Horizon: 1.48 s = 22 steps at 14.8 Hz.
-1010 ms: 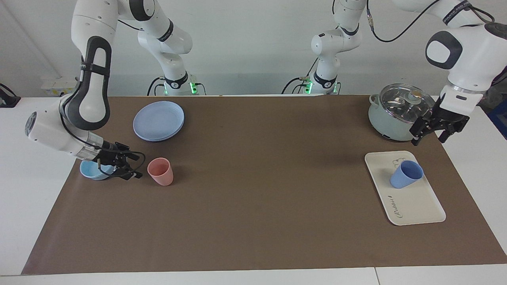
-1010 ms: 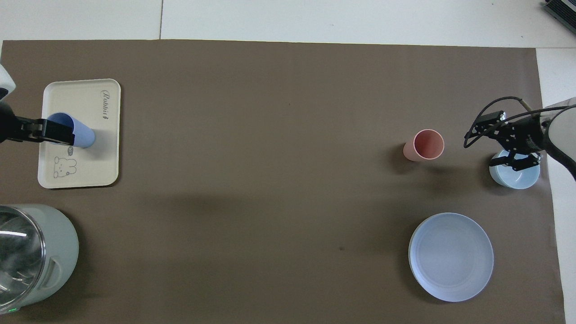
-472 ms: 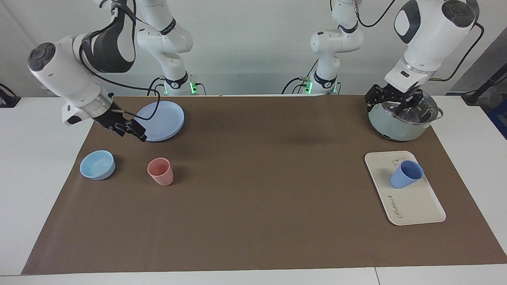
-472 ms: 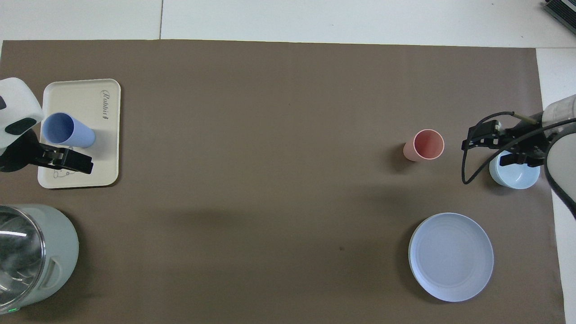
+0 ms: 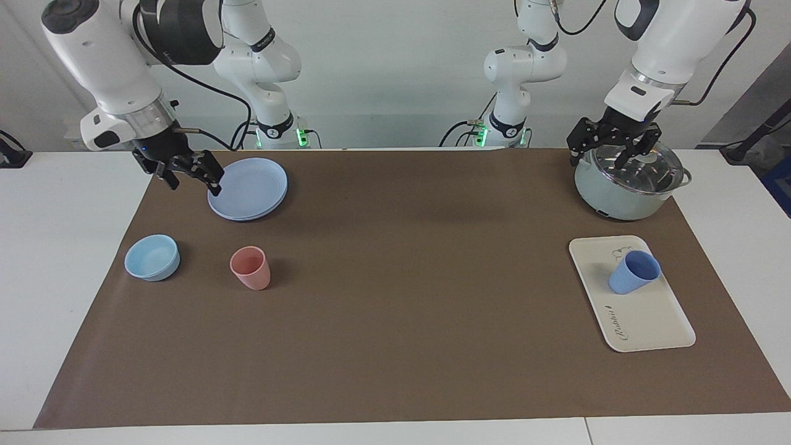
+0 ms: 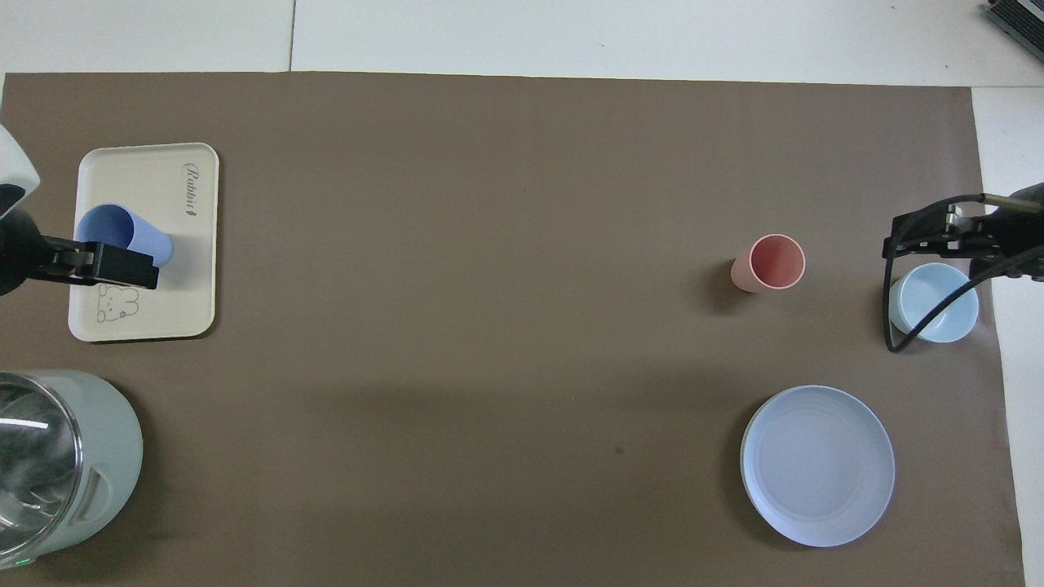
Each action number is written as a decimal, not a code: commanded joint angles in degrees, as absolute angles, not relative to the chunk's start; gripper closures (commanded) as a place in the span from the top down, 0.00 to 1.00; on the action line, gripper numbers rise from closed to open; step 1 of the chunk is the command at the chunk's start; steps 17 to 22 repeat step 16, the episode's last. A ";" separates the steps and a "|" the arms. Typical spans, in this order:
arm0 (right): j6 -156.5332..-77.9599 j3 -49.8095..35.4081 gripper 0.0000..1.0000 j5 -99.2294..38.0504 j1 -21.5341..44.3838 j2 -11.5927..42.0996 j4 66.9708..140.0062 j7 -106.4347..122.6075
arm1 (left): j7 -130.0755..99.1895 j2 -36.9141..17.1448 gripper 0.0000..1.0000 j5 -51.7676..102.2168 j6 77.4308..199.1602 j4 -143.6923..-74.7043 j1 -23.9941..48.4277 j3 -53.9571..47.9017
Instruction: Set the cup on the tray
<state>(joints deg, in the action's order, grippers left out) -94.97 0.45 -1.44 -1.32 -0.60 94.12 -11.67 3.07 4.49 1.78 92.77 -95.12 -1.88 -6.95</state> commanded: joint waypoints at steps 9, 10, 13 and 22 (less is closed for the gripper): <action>-88.07 -0.96 1.00 0.53 0.44 -2.46 92.54 -10.11 | 5.45 3.16 1.00 -1.49 88.42 -93.60 -1.06 -5.80; -87.98 -0.97 1.00 0.44 0.44 -2.63 92.98 -10.11 | 5.36 3.16 1.00 -1.41 88.50 -93.52 -1.14 -5.80; -87.98 -1.67 1.00 0.53 0.53 -3.08 93.43 -10.19 | 5.01 3.16 1.00 -1.32 88.59 -93.52 -0.97 -5.80; -88.33 -1.76 1.00 0.61 0.53 -3.25 93.87 -9.93 | 4.75 3.16 1.00 -1.05 88.77 -93.52 -0.97 -5.80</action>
